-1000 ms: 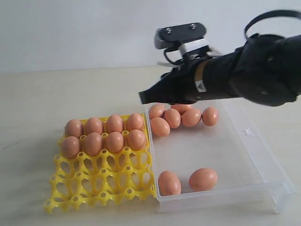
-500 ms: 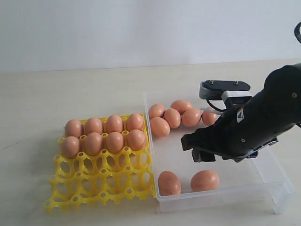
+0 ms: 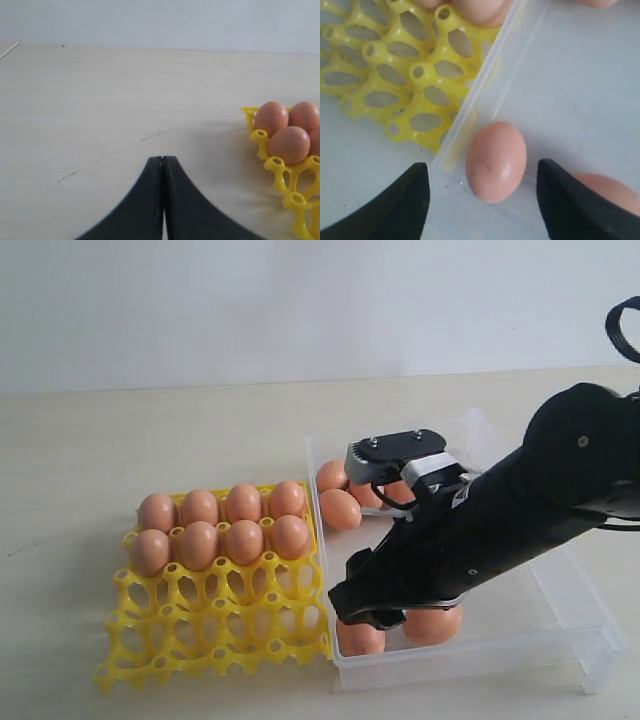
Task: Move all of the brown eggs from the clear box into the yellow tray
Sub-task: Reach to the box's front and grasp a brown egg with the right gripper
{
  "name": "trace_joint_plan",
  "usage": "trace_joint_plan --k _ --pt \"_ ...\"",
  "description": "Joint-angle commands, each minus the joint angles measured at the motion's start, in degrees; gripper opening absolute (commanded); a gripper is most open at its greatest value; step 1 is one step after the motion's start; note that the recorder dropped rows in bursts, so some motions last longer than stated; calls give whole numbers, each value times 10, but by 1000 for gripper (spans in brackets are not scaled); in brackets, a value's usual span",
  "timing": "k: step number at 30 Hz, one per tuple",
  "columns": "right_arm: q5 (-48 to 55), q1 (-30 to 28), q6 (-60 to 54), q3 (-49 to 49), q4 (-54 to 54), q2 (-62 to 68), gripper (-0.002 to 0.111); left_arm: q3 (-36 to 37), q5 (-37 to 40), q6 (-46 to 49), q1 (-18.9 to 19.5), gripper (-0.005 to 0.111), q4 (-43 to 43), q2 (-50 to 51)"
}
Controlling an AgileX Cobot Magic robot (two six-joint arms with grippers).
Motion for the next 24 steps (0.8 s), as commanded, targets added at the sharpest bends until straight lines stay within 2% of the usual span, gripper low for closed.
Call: trace_joint_plan --k 1,14,16,17,19,22,24 --pt "5 2 -24 2 9 29 60 -2 -6 -3 -3 0 -3 -3" --pt "-33 2 -52 2 12 96 58 -2 -6 -3 -3 0 -3 -3" --pt "-41 2 -53 2 12 98 54 -2 -6 -3 -3 0 -3 -3" --pt "-44 2 -53 2 12 98 50 -2 -6 -3 -3 0 -3 -3" --pt "-48 2 -53 2 12 98 33 -2 -6 -3 -3 0 -3 -3" --pt "-49 2 -75 2 12 98 0 -2 -6 -3 -3 0 -3 -3" --pt "-49 2 -80 2 12 98 0 -2 -6 -3 -3 0 -3 -3"
